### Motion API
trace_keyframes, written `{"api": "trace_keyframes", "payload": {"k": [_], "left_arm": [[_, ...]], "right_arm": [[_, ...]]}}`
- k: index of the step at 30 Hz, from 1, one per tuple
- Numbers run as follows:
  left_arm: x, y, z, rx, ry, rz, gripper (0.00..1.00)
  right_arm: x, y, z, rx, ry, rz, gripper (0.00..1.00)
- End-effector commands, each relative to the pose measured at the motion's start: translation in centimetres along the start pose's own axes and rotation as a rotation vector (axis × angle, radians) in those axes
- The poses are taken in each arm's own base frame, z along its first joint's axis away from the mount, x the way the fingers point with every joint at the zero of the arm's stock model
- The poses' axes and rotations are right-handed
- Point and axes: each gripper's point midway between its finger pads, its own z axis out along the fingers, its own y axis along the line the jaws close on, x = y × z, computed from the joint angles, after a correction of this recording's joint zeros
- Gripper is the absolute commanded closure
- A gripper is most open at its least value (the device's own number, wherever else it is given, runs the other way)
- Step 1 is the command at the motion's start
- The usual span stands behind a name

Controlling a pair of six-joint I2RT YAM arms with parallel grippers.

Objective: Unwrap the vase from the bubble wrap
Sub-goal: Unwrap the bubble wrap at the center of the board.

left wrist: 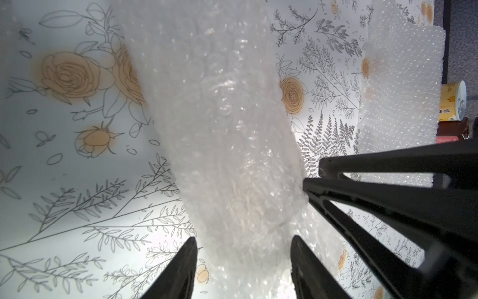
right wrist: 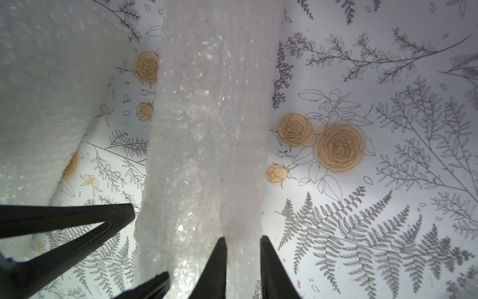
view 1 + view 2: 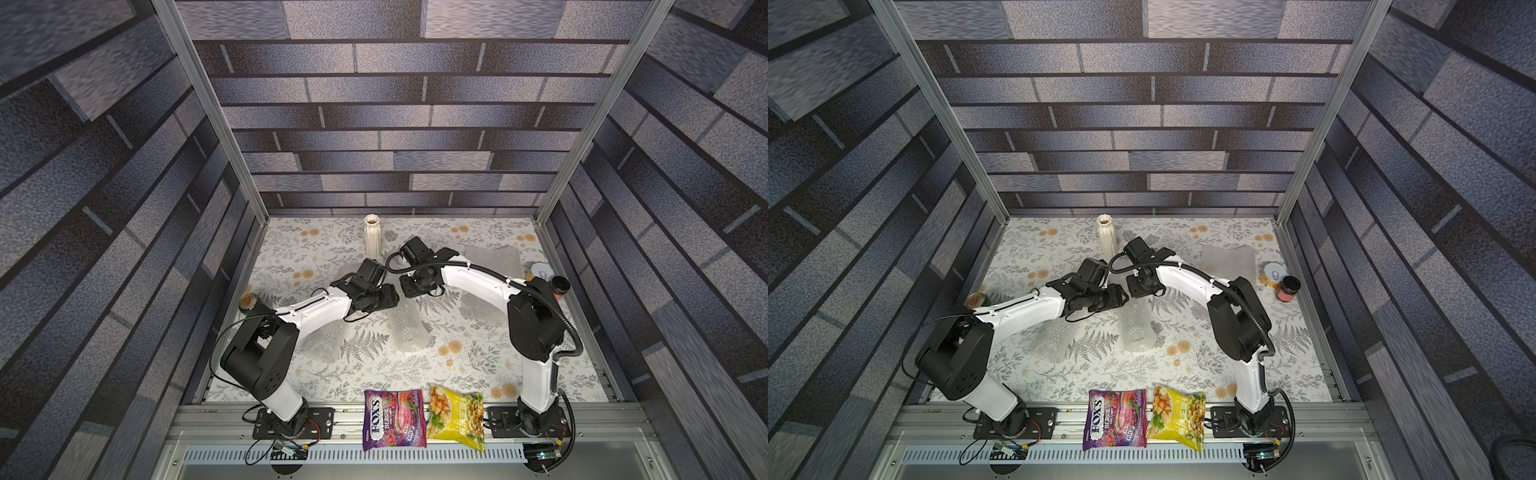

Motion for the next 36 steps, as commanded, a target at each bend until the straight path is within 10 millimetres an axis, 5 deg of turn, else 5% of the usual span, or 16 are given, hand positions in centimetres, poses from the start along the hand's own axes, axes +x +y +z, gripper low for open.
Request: {"api": "trace_keyframes", "payload": {"k": [1, 12, 23, 31, 36], "left_arm": [[3.2, 3.9, 0.9, -0.135, 0.104, -0.026, 0.41], [3.2, 3.9, 0.7, -0.135, 0.099, -0.026, 0.41], [3.2, 4.2, 0.5, -0.141, 0.095, -0.028, 0.41], [3.1, 4.2, 0.6, -0.143, 0.101, -0.028, 0.41], [3.1, 4.4, 0.4, -0.152, 0.101, -0.026, 0.41]], "right_arm": [[-1.3, 0.6, -0.3, -0.008, -0.037, 0.000, 0.72], [-1.5, -0.5, 2.9, 0.075, 0.008, -0.016, 0.72], [-2.3, -2.1, 4.1, 0.183, 0.001, -0.023, 0.73], [-3.2, -0.7, 4.5, 0.118, -0.021, -0.011, 0.91], [-3.6, -1.5, 4.3, 0.160, -0.034, -0.006, 0.91]]}}
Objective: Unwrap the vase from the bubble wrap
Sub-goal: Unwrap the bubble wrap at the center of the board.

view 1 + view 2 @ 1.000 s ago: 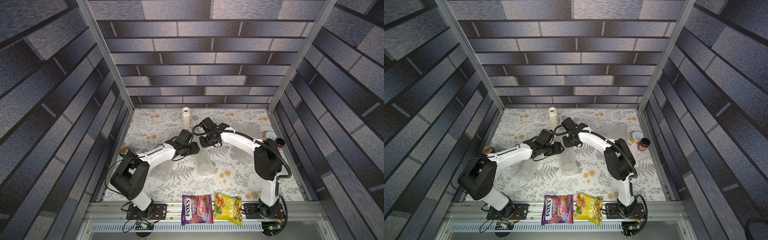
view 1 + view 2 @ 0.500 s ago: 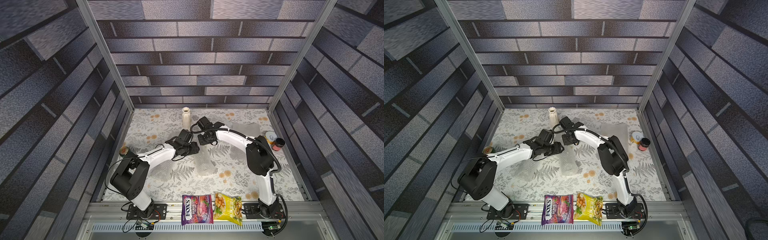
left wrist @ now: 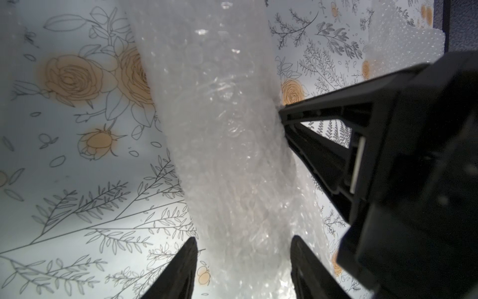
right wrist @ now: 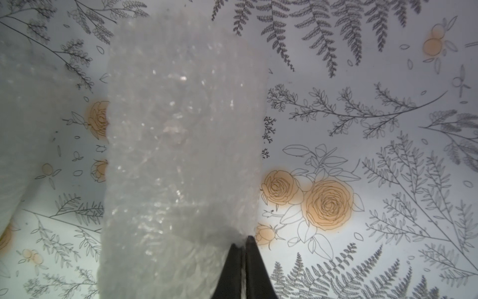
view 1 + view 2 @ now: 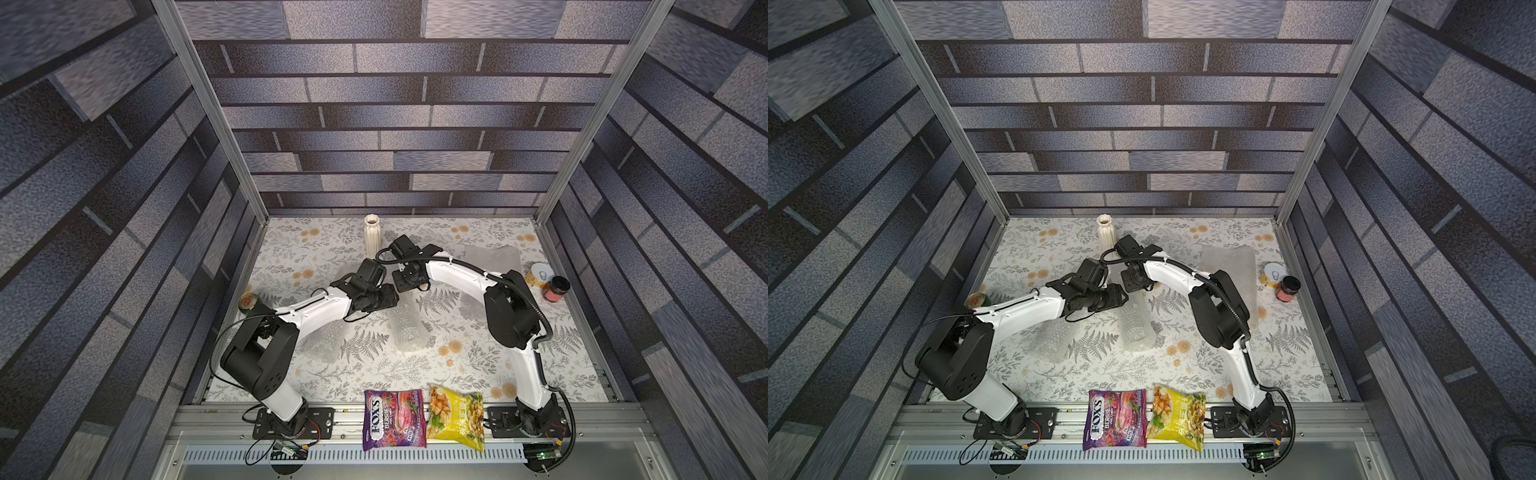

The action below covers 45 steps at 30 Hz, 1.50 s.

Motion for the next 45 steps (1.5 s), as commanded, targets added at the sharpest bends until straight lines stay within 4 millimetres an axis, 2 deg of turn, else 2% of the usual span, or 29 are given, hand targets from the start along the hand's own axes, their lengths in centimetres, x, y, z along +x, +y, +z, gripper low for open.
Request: {"api": "trace_keyframes", "payload": {"k": [1, 14, 21, 25, 27, 29, 32, 37, 45], "left_arm": [[3.3, 4.5, 0.4, -0.153, 0.109, -0.026, 0.41], [4.1, 6.2, 0.1, -0.176, 0.115, -0.055, 0.42], [4.3, 6.4, 0.4, -0.178, 0.123, -0.058, 0.42], [4.2, 6.3, 0.4, -0.177, 0.122, -0.059, 0.42], [4.1, 6.2, 0.4, -0.172, 0.118, -0.060, 0.42], [4.0, 6.0, 0.4, -0.168, 0.117, -0.058, 0.41], [3.8, 5.7, 0.3, -0.160, 0.112, -0.054, 0.41], [3.6, 5.5, 0.2, -0.157, 0.108, -0.049, 0.41], [3.5, 5.3, 0.1, -0.151, 0.104, -0.043, 0.41]], "right_arm": [[-0.7, -0.3, 0.5, 0.032, -0.018, 0.003, 0.92], [-0.3, -5.3, 0.5, 0.086, -0.003, 0.086, 0.92], [0.0, -6.6, 0.7, 0.090, 0.004, 0.116, 0.91], [0.0, -6.1, 0.2, 0.045, -0.006, 0.112, 0.88], [0.0, -5.6, -0.2, 0.012, -0.015, 0.112, 0.84], [0.1, -5.3, -0.7, -0.019, -0.017, 0.116, 0.76], [0.6, -5.0, -1.8, -0.068, -0.023, 0.130, 0.70], [2.8, -5.1, -2.4, -0.133, 0.010, 0.159, 0.67], [7.4, -5.0, -0.6, -0.178, 0.107, 0.203, 0.60]]}}
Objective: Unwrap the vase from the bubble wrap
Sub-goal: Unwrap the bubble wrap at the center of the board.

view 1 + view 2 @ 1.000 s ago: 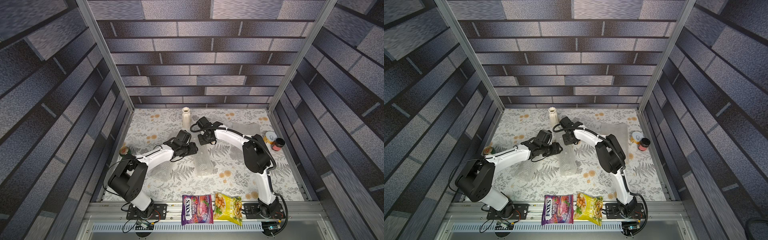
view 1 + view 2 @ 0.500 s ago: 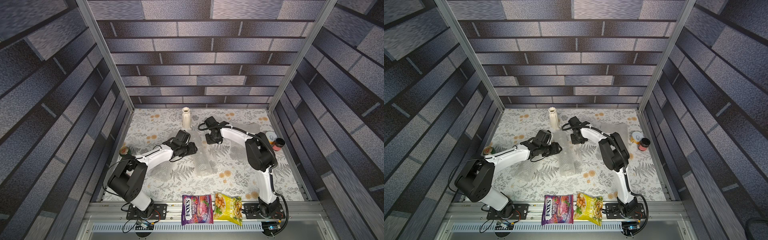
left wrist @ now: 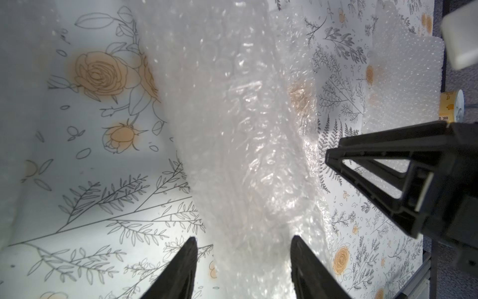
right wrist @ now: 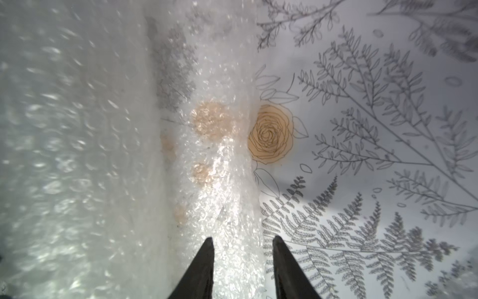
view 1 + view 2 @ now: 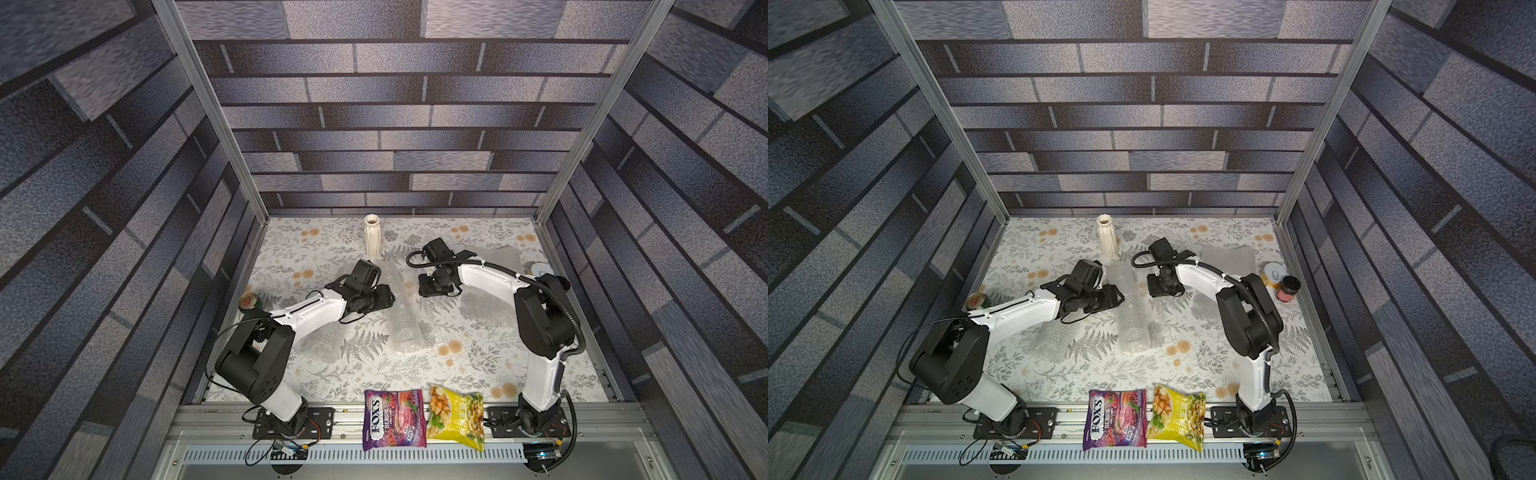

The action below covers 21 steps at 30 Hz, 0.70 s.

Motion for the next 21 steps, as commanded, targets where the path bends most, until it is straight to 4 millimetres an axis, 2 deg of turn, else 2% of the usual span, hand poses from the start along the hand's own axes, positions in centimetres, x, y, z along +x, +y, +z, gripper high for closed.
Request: {"api": "trace_keyframes", "payload": {"k": [1, 4, 13, 17, 21], "left_arm": [[3.3, 4.1, 0.6, -0.154, 0.111, -0.018, 0.41], [3.3, 4.1, 0.6, -0.156, 0.114, -0.016, 0.41], [3.0, 3.8, 0.3, -0.156, 0.106, -0.008, 0.41], [2.8, 3.6, 0.3, -0.152, 0.102, -0.006, 0.41], [2.5, 2.8, 0.3, -0.138, 0.104, 0.010, 0.41]], "right_arm": [[1.4, -0.2, 0.5, -0.031, 0.028, 0.041, 0.59], [2.3, -0.4, 0.9, -0.046, 0.038, 0.063, 0.59], [4.1, 1.4, 2.1, -0.176, 0.102, 0.091, 0.64], [4.6, 1.6, 2.3, -0.201, 0.113, 0.109, 0.77], [4.3, 1.5, 1.3, -0.192, 0.086, 0.104, 0.97]]}}
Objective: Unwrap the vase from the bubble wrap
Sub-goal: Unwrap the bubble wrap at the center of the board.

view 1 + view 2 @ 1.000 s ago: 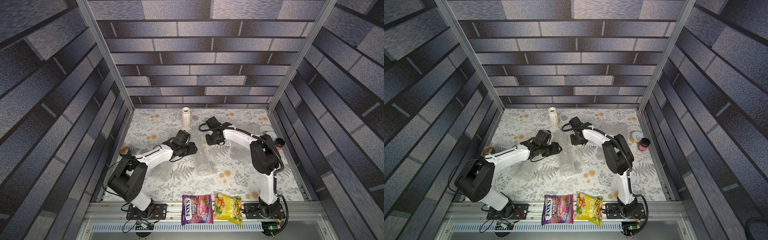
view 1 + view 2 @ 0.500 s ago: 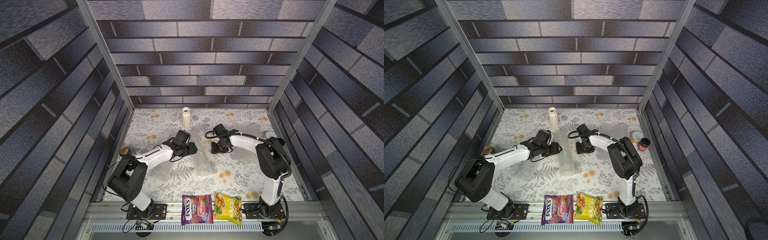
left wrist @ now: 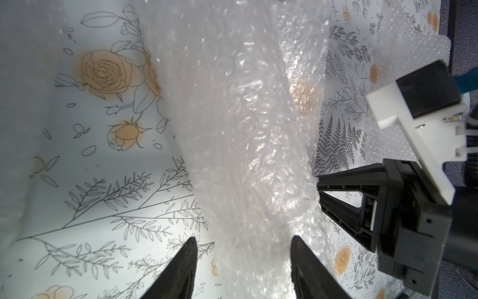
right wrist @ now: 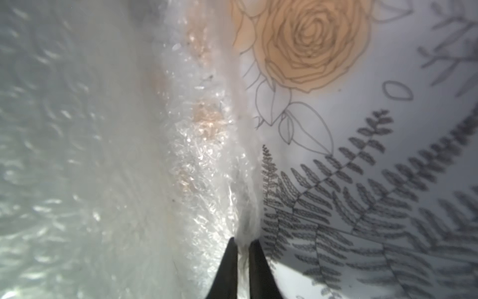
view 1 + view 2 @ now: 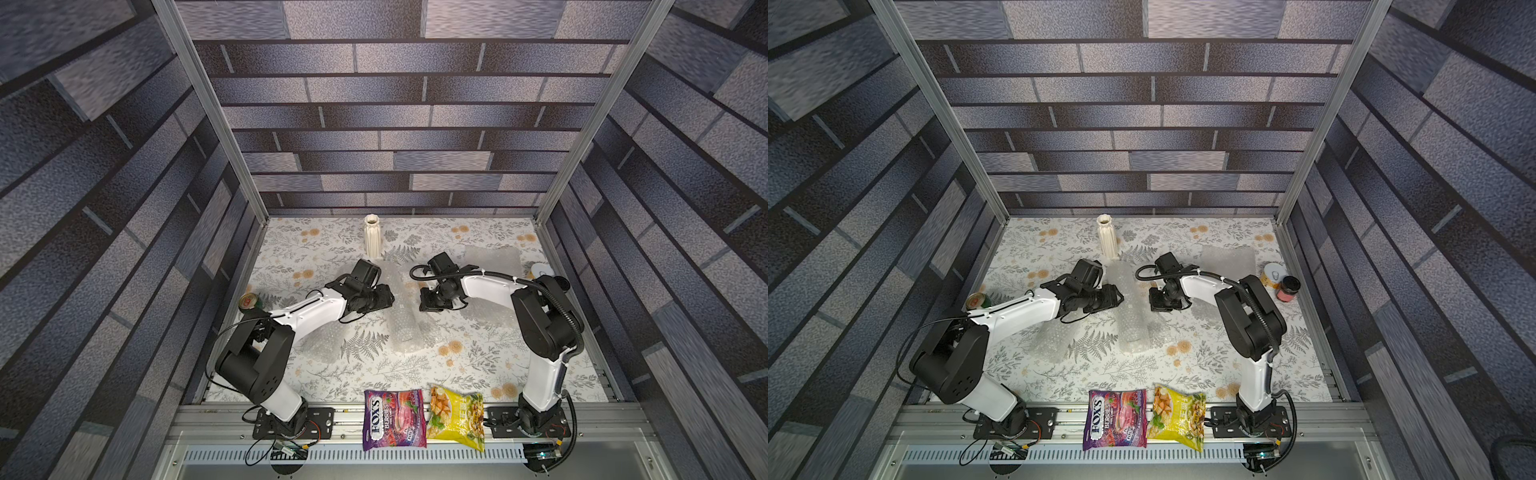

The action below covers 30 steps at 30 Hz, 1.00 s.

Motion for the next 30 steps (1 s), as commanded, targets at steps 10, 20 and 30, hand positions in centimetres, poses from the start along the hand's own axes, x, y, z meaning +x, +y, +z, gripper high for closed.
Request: {"api": "trace_keyframes", "payload": {"k": [10, 20, 30], "left_arm": [[1.5, -0.1, 0.5, -0.099, 0.087, 0.076, 0.41], [0.5, -3.5, 2.5, -0.030, 0.102, 0.126, 0.41], [-1.4, -9.1, 4.7, 0.072, 0.117, 0.190, 0.41]], "right_arm": [[-0.3, -1.2, -4.4, 0.130, -0.069, -0.044, 1.00], [-0.5, -3.0, -6.8, 0.207, -0.099, -0.032, 1.00], [-0.2, -6.5, -11.0, 0.311, -0.144, 0.008, 1.00]]}}
